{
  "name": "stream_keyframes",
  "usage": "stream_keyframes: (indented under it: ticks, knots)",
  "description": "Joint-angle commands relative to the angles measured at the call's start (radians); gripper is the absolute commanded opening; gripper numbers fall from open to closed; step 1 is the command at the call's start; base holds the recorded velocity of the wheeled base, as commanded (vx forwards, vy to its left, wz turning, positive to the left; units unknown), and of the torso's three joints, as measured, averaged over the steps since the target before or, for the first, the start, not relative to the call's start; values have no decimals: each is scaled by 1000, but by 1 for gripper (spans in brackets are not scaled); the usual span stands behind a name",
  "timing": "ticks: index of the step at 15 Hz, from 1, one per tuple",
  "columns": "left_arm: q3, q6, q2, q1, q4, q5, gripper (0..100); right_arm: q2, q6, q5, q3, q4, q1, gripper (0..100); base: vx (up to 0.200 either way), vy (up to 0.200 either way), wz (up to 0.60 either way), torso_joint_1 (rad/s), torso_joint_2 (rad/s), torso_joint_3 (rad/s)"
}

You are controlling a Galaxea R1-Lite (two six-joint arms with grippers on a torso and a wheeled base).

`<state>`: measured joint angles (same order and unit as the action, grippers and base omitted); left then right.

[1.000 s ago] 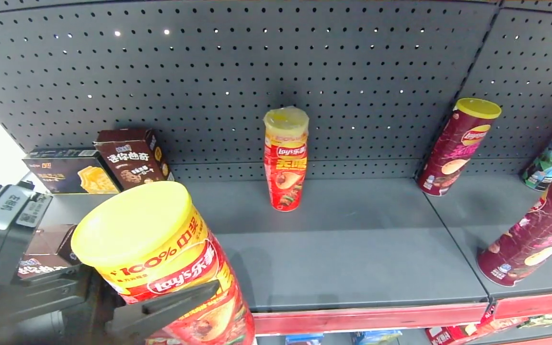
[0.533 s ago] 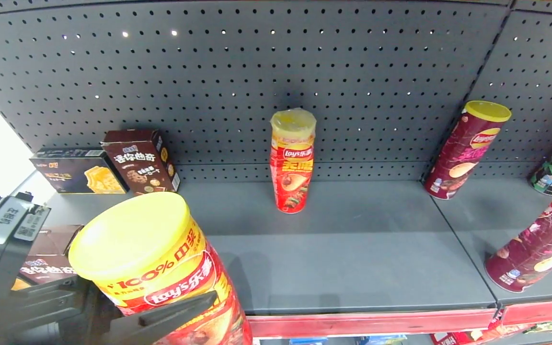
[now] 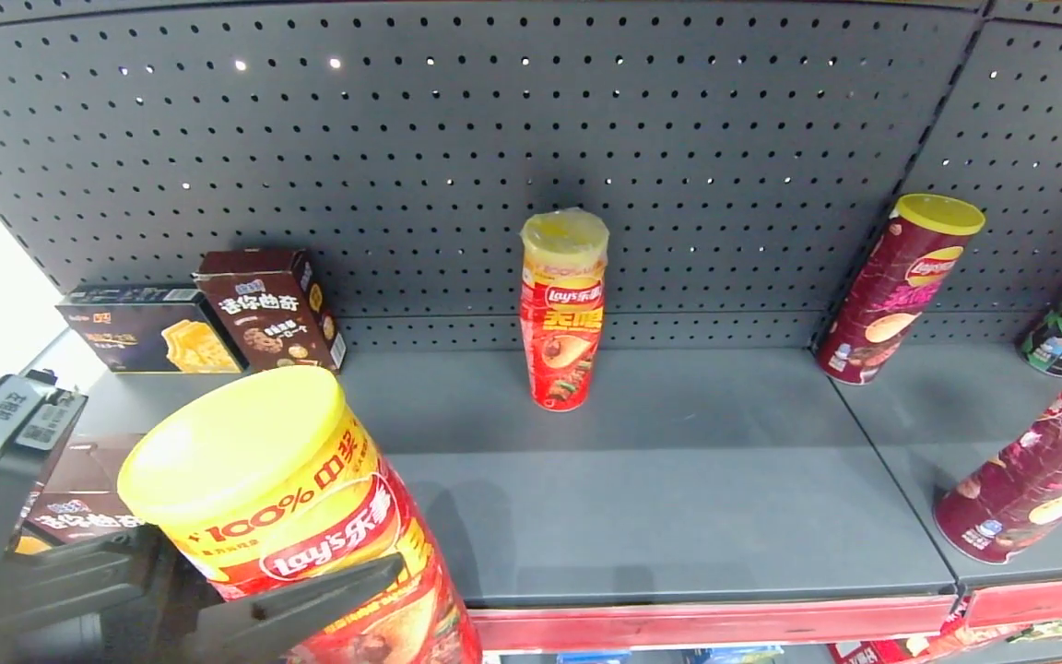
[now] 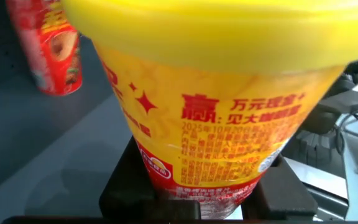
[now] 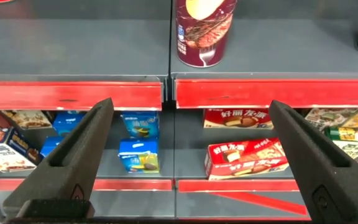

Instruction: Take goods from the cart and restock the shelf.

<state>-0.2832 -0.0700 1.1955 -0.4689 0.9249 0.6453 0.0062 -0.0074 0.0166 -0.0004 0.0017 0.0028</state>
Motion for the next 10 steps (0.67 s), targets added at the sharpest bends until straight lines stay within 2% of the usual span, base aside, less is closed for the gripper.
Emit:
stream_keyframes:
  ticks: [1,2,3,4,5,7,9,10]
  knots:
    - [12,-8,-4,32,6,0,0,11,-23,13,-1,1,6,100,0,0,0,0,0,0]
    - [10,-8,-4,32,6,0,0,6,-23,17,-1,-3,5,100,0,0,0,0,0,0]
    - [1,-8,1,32,6,0,0,20,-2,34,-76,-8,10,100,0,0,0,0,0,0]
    - [-1,-8,4,30,5,2,0,167,95,42,-243,0,40,100,0,0,0,0,0,0]
    - [4,-7,4,29,6,2,0,278,132,51,-326,-3,69,100,0,0,0,0,0,0]
    - [9,-7,-1,33,6,0,0,324,24,106,-378,6,154,100,0,0,0,0,0,0]
    - [16,-8,-4,35,3,-1,0,406,-2,126,-420,3,224,100,0,0,0,0,0,0]
    - [18,-8,-4,35,5,-1,0,460,-19,171,-446,1,270,100,0,0,0,0,0,0]
